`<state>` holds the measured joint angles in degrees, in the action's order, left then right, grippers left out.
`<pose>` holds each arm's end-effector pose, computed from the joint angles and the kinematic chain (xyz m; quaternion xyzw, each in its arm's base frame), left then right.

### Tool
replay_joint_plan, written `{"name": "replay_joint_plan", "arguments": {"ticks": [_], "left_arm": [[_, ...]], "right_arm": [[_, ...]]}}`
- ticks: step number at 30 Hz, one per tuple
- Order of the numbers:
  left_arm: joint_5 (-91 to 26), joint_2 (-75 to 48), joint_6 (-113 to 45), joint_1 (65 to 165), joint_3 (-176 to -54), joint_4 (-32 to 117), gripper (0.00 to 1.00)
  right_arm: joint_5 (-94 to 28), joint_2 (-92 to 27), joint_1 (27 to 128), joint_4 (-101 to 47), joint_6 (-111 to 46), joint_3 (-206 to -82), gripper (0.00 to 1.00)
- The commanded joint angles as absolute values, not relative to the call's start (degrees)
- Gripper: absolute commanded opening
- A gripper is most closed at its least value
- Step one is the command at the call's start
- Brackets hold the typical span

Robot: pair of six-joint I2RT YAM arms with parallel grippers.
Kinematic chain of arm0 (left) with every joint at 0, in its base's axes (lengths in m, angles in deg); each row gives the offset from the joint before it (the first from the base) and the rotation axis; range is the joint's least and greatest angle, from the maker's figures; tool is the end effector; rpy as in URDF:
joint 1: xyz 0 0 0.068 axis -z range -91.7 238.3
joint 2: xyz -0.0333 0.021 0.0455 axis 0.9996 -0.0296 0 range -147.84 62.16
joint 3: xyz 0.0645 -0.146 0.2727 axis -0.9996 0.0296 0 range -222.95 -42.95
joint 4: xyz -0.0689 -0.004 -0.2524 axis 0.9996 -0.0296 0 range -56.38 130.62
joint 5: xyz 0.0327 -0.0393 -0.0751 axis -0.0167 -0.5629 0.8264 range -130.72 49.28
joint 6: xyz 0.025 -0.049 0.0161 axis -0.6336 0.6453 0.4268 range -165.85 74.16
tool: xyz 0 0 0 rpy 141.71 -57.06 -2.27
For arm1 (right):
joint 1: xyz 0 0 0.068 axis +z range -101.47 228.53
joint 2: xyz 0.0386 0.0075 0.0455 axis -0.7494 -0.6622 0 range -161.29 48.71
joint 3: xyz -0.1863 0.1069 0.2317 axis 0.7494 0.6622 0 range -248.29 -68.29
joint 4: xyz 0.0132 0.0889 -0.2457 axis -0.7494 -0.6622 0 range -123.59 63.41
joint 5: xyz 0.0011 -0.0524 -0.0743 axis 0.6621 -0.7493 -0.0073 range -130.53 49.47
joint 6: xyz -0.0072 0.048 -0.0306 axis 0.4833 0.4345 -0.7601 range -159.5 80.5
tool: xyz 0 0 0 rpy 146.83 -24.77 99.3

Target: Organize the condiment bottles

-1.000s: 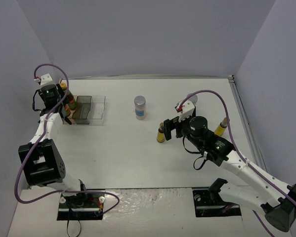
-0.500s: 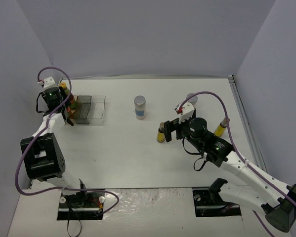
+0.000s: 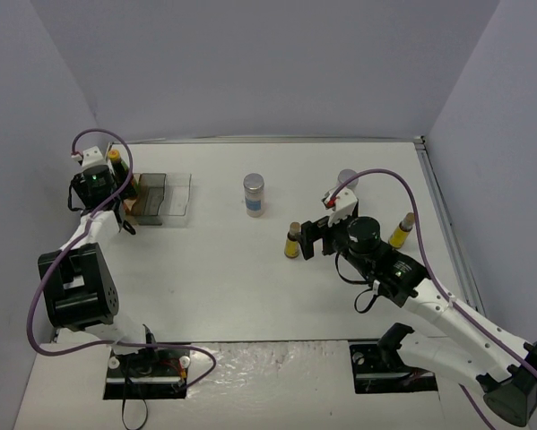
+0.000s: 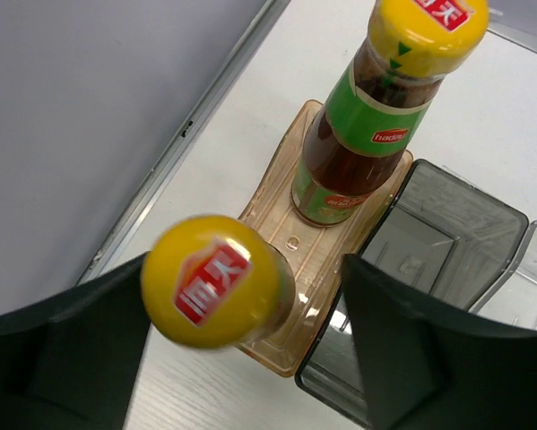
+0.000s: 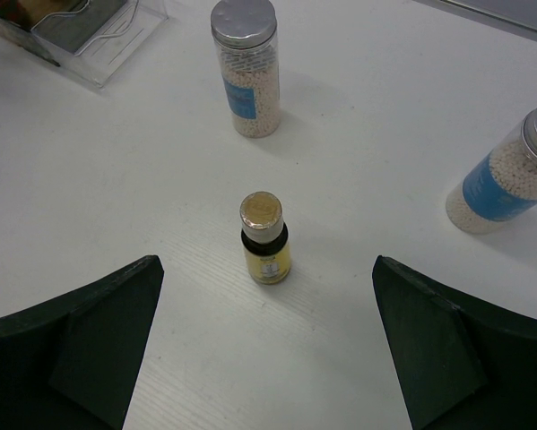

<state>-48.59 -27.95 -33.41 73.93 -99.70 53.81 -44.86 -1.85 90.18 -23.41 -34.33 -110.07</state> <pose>0.3527 0.0962 0.2978 -0.2278 0.7867 0.0659 0.5700 0.1437 0.1236 0.3623 -0.2076 0.7111 0.2409 0.6271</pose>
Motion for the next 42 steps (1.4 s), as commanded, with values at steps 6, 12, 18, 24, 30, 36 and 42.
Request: {"name": "replay_joint_plan", "arguments": {"ticks": [6,12,18,24,30,36,42], "left_arm": [[-44.66,-18.06,-35.70,73.58,-106.17,48.75,0.97],[-41.94,-12.86,-34.49,77.44,-109.57,36.88,0.97],[-35.40,-9.78,-32.94,89.93,-109.95,34.63,0.97],[-31.64,-15.44,-36.55,106.19,-112.07,41.17,0.97],[-30.02,-26.40,-37.73,114.46,-117.43,46.11,0.97],[-31.49,-36.01,-38.16,116.44,-124.40,44.91,0.97],[-33.19,-42.15,-39.41,117.88,-128.44,42.82,0.97]], "right_arm": [[-43.92,-0.59,89.94,-19.93,-33.87,-112.08,1.00],[-45.47,0.16,90.02,-20.64,-33.73,-112.76,1.00],[-46.35,0.30,90.02,-21.49,-33.61,-113.51,1.00],[-48.55,-0.37,90.02,-21.58,-33.13,-114.13,1.00],[-49.33,-0.82,90.02,-21.88,-32.31,-114.73,1.00],[-50.16,-0.77,89.93,-22.91,-31.60,-115.55,1.00],[-51.39,-1.00,89.93,-23.81,-31.60,-116.03,1.00]]}}
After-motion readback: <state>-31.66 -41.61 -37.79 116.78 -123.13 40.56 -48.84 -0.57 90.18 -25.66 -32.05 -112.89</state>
